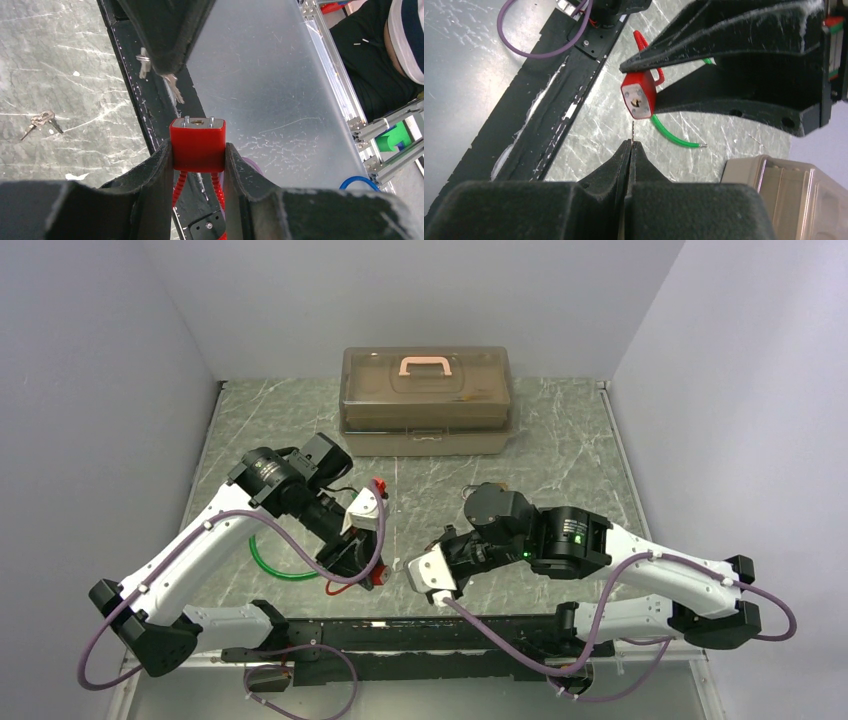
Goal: Unlock with the key
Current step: Unlock the lock.
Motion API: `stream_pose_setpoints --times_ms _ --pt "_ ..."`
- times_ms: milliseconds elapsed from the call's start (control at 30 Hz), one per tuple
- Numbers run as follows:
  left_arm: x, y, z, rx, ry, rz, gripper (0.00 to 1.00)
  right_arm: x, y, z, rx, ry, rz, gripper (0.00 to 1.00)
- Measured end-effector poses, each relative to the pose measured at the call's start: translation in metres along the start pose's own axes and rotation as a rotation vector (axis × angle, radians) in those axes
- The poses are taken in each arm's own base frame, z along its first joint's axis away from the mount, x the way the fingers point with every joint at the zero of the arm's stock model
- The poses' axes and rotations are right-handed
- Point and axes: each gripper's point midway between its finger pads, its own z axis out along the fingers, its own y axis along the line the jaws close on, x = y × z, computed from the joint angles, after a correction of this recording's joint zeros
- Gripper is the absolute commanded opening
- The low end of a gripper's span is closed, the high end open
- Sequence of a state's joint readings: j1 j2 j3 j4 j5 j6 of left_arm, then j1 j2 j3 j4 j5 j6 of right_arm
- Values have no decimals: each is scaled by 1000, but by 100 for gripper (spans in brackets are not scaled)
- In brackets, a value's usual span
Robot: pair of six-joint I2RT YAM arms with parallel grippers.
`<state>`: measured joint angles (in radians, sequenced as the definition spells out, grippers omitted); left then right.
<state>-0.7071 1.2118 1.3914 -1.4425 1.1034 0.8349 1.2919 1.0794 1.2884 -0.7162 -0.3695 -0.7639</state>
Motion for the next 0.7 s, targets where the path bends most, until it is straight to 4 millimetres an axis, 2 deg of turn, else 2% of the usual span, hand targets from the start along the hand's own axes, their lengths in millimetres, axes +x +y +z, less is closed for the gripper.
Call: stream_pose_setpoints --times_ms 467,700 --pt "-1 4 1 -8 -8 -33 4 -12 -1 7 -8 -4 -32 0" --pt "-1 4 1 -8 -9 -46 5 -10 0 11 -14 8 -41 0"
